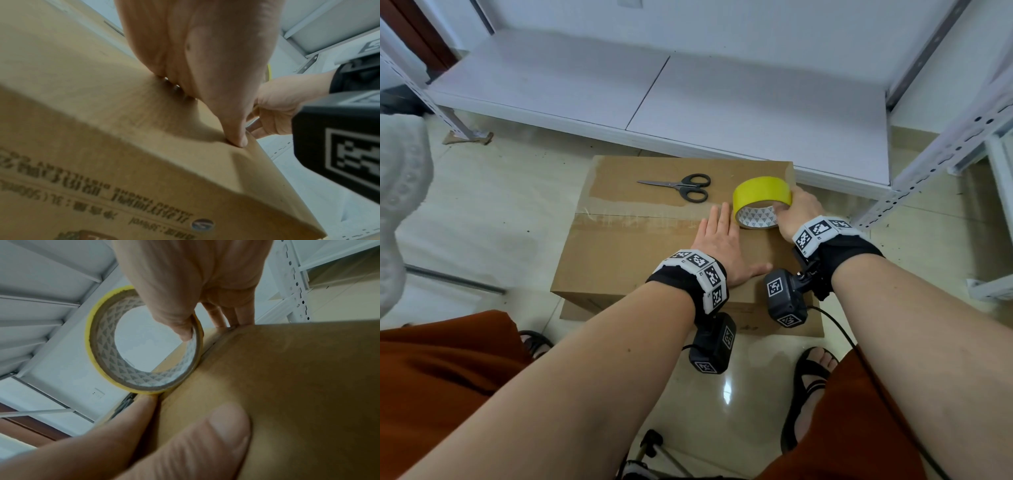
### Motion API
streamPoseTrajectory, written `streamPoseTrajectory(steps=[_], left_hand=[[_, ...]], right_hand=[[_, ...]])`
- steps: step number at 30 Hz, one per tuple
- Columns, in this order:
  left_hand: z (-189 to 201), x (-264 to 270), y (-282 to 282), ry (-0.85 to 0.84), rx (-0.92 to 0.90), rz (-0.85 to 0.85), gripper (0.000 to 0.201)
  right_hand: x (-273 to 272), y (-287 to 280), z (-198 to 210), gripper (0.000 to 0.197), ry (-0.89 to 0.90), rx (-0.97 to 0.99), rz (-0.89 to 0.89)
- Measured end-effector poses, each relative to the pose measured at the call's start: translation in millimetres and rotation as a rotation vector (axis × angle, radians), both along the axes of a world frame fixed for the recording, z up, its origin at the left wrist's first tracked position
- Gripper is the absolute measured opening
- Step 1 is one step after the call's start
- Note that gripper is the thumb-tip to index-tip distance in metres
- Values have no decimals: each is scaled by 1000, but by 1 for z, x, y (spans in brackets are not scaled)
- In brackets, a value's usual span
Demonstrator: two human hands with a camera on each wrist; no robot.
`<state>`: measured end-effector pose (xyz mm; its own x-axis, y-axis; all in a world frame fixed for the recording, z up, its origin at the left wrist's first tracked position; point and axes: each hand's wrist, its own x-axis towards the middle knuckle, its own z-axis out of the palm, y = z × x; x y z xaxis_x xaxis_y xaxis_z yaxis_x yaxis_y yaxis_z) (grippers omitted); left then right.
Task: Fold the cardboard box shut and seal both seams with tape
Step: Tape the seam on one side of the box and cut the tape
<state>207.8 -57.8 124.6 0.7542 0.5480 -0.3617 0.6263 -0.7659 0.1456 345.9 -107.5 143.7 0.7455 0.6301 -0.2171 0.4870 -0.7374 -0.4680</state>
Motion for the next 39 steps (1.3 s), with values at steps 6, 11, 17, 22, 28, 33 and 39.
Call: streamPoseTrajectory(steps=[6, 11, 17, 22, 28, 33, 39], left_hand=[[-1, 1, -2, 13, 4, 12, 116], [-2, 1, -2, 24, -2, 14, 116], [-2, 2, -1, 39, 2, 11, 114], [-3, 2, -1, 35, 10, 16, 114], [-7, 2, -4, -2, 14, 11, 108], [-4, 6, -5, 60, 55, -15, 103], [-2, 8, -8, 70, 77, -10, 101]], right_hand=[[4, -8, 10, 29, -41, -3, -5], [4, -5, 11, 25, -37, -17, -35], [6, -7, 18, 27, -51, -18, -65], [12, -16, 17, 32, -23, 61, -78], [11, -17, 13, 28, -16, 84, -124], [13, -16, 12, 26, 29, 113, -202], [15, -24, 9, 29, 101, 65, -184]])
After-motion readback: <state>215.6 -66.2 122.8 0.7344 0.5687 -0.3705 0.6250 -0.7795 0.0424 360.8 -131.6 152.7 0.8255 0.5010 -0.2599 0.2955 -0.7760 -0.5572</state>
